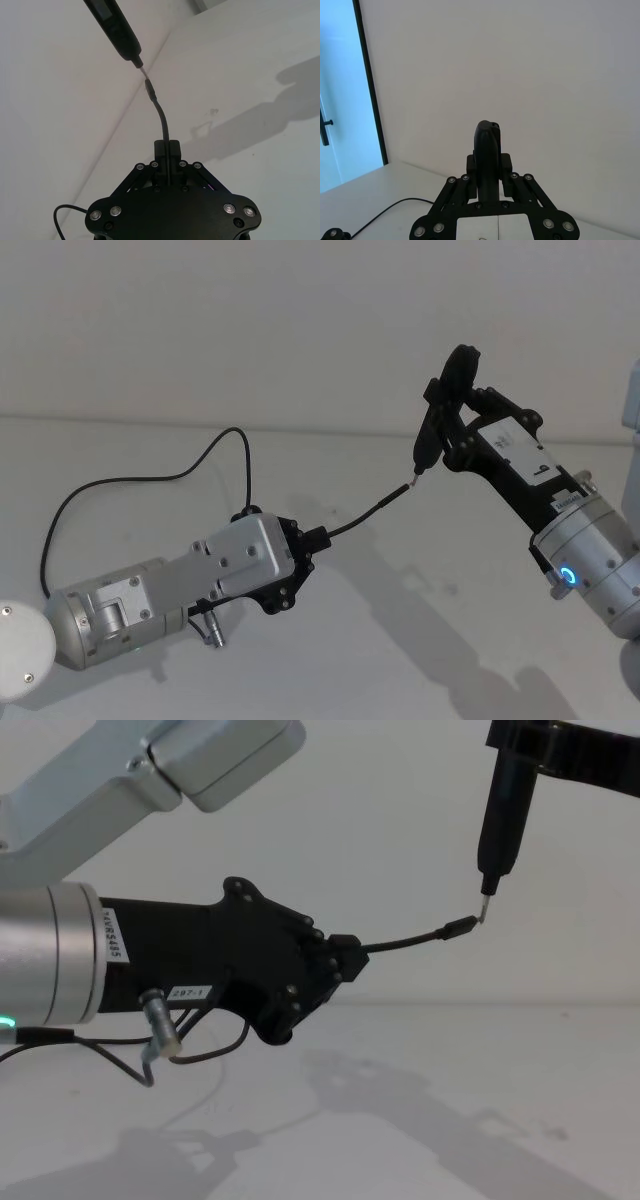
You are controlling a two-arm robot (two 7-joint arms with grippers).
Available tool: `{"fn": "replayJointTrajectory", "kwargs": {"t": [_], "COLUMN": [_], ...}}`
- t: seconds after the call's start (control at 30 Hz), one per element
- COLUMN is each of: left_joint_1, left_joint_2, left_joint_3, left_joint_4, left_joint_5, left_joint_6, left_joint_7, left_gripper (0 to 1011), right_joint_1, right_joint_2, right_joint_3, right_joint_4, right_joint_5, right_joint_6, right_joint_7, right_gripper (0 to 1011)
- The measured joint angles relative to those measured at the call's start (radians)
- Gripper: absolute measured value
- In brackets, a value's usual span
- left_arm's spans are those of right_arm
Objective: Pick up the data cable with the one hand.
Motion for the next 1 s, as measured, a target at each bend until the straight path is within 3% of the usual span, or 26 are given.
{"fn": "replayJointTrajectory", "kwargs": {"t": [1.0], "left_joint_1": [0.0], "left_joint_2": [0.0], "left_joint_3": [0.0], "left_joint_4": [0.0], "left_joint_5": [0.0], "left_joint_6": [0.0], "left_joint_7": [0.0], "left_gripper": [43], "right_joint_1": [-0.003], "right_joint_2": [0.008], "right_joint_3": [-0.014], "right_joint_4": [-0.004], "right_joint_5": [0.019], "right_joint_6": [-0.006], "right_joint_7": [-0.003], "right_gripper": [268]}}
